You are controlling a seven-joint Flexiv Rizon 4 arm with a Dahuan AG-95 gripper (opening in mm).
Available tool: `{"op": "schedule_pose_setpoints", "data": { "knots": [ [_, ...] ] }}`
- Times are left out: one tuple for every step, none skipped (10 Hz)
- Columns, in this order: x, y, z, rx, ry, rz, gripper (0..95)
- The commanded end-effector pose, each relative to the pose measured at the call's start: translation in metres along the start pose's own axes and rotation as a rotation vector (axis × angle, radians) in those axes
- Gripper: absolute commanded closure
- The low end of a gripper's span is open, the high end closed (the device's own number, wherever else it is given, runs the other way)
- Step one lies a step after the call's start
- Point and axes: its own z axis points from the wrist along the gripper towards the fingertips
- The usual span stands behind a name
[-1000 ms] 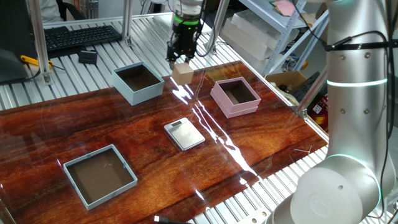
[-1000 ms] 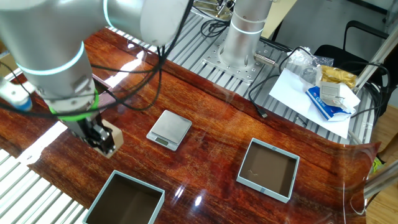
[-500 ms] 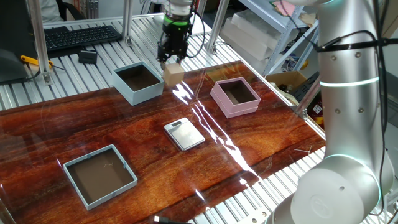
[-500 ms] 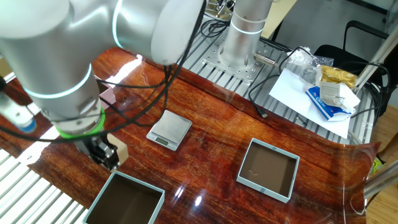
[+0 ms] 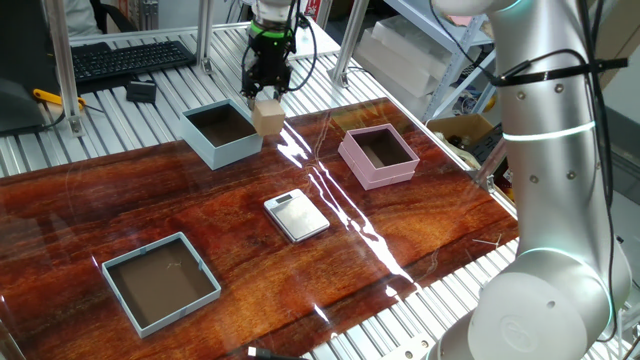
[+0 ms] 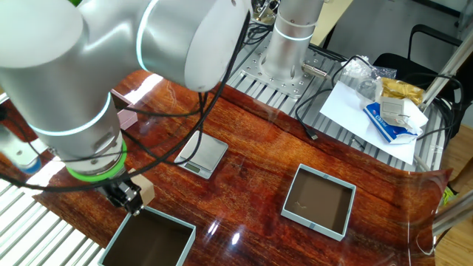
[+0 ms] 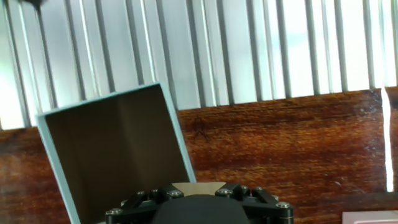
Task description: Move an object from one box to another
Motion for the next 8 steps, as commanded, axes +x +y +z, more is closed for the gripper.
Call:
{"op": "schedule_pose_setpoints", "data": {
  "knots": [
    [0.0011,-0.0003,0.0004,0.002,-0.005,-0.007,95.0],
    [0.0023,-0.0009,-0.0011,0.003,-0.004,-0.03,95.0],
    [0.0023,-0.0009,-0.0011,0.001,-0.003,-0.035,95.0],
    [0.0023,-0.0009,-0.0011,0.005,-0.008,-0.065,95.0],
    [0.0023,-0.0009,-0.0011,-0.005,-0.014,-0.076,95.0],
    [0.0023,-0.0009,-0.0011,0.005,-0.019,-0.099,95.0],
    [0.0023,-0.0009,-0.0011,0.01,-0.02,-0.124,95.0],
    [0.0023,-0.0009,-0.0011,0.017,-0.027,-0.149,95.0]
  ]
}}
